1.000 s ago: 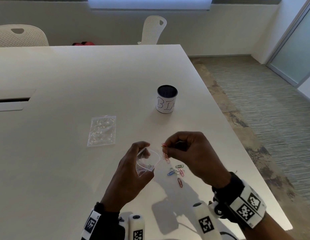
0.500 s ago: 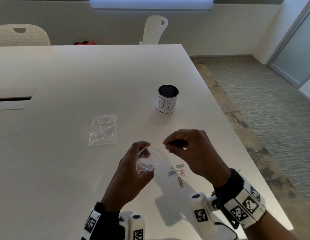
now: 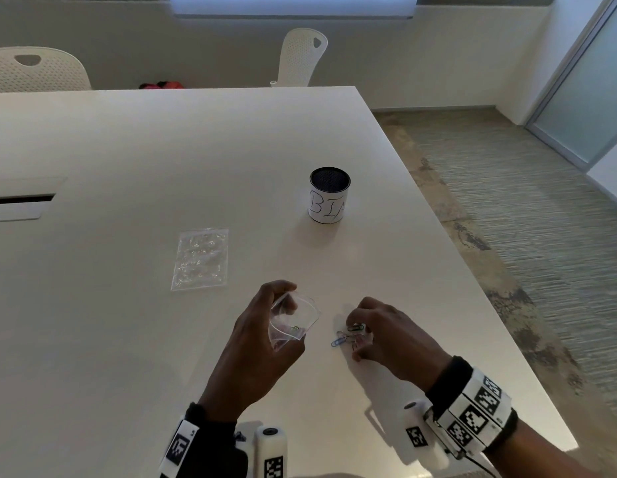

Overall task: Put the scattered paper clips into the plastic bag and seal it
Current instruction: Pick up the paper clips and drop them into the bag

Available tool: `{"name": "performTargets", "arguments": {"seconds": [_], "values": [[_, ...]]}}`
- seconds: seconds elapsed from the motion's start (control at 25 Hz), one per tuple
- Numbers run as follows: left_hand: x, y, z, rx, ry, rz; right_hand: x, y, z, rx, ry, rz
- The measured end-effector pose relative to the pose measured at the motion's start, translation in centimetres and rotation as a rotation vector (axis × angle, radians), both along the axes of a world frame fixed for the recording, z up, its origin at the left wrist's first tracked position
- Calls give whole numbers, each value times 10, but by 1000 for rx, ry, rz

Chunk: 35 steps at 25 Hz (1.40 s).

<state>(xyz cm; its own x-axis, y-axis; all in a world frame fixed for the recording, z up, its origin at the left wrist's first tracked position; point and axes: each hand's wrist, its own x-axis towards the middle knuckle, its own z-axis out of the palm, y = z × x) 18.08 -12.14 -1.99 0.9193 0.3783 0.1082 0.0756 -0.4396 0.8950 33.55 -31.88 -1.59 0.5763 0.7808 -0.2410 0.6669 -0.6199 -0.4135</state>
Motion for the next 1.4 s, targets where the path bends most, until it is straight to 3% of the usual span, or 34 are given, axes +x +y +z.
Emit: {"name": "performTargets", "arguments": {"seconds": [0.48, 0.8, 0.92, 1.04, 1.24, 1.4], "values": [[0, 0, -1, 20, 2, -2, -6, 14, -3, -32, 59, -99], [0, 3, -1, 12, -10, -4, -17, 12, -4, -23, -71, -64], [1, 2, 0, 8, -10, -10, -12, 10, -5, 6, -42, -86], [0, 2, 0, -9, -17, -13, 1, 4, -1, 156, 141, -192], [-1, 0, 3, -11, -18, -15, 0, 11, 39, 597, 490, -303], [0, 0, 4, 12, 1, -24, -20, 33, 76, 746, 463, -228]]}}
